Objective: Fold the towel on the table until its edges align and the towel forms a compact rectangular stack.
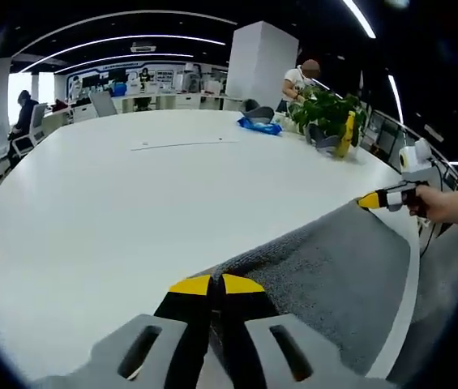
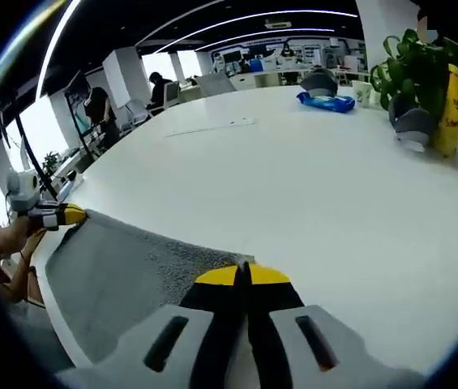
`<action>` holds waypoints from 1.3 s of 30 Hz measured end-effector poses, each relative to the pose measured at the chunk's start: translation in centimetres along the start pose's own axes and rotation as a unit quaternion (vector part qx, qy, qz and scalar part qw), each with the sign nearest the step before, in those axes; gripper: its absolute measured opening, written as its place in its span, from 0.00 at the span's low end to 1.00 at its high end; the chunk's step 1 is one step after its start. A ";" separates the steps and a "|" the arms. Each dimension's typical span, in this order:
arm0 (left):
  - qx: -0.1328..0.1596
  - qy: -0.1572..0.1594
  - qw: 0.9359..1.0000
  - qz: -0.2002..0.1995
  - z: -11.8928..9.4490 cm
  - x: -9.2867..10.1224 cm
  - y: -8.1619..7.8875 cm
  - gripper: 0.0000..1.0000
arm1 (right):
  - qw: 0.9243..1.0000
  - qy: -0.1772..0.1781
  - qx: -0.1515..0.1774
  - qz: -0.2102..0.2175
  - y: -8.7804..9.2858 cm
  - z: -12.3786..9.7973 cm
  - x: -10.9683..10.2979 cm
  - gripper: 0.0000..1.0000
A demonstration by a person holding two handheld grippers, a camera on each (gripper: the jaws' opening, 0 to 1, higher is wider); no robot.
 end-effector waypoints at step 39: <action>0.030 0.180 0.982 0.040 -4.1 13.0 -1.8 0.01 | 0.979 -0.034 0.046 -0.197 -2.2 -4.5 -3.9 0.00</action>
Point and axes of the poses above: the point that each gripper's makers call its tool centre point, and the gripper's own axes: z roughly forward along the fingers, x roughly to its right, y roughly out of its underside, the point moved 6 cm from there along -z, roughly backward along the fingers, and after that the axes turned 5 degrees about x, right-handed, at the moved point
